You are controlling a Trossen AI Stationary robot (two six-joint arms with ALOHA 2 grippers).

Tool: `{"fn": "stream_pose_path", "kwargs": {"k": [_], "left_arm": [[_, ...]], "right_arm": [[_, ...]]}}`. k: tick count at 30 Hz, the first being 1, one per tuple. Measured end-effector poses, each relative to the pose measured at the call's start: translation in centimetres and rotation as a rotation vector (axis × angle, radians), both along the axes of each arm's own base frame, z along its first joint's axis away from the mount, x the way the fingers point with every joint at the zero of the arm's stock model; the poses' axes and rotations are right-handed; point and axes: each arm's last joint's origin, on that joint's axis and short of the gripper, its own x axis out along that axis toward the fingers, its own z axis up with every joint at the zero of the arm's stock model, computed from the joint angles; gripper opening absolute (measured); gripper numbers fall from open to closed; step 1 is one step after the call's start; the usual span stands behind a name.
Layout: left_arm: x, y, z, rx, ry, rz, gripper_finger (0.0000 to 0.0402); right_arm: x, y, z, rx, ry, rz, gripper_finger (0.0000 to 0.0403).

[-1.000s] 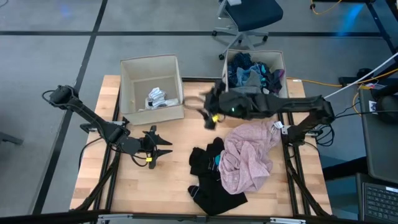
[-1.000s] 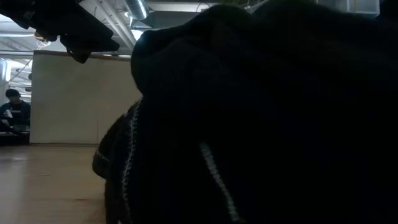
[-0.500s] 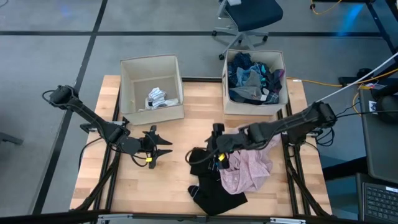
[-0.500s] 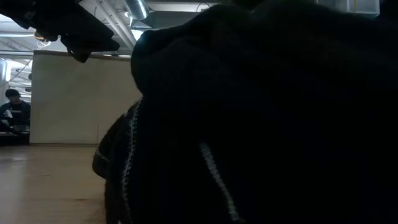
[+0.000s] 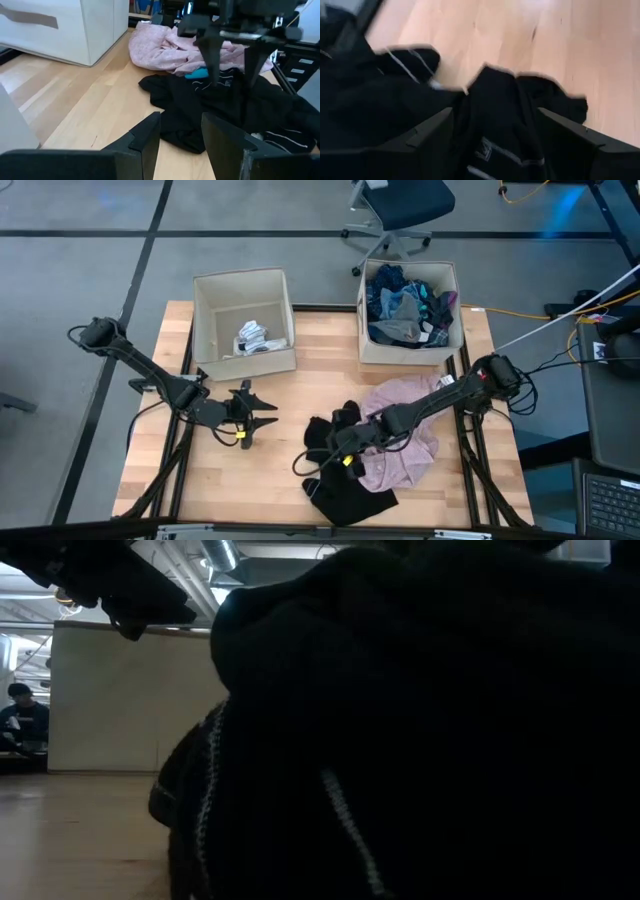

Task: Sort clothes
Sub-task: Put the black sock into the left laundry bin

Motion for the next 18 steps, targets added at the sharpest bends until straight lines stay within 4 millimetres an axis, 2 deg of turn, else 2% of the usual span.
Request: {"fn": "stream_pose_path", "kwargs": {"k": [3,8,12,18], "left_arm": [[0.0,0.0,0.0,-0.002,0.001,0.001,0.0135],[0.0,0.0,0.0,-0.002,0.001,0.001,0.0135],[0.1,0.0,0.0,-0.006,-0.008,0.001,0.0135],[1.8,-1.1,0.3,-0.011,-0.131,-0.074,0.0135]], "right_arm": [[0.0,0.0,-0.3,-0.008,0.025,-0.011,0.028],[-0.8,-0.4,1.3,-0.004,0.127,-0.093,0.028],[-1.7,-0.3,1.6,-0.018,0.241,-0.121,0.028],[-4.2,0.7,3.7,-0.096,0.203,-0.155,0.028]]}}
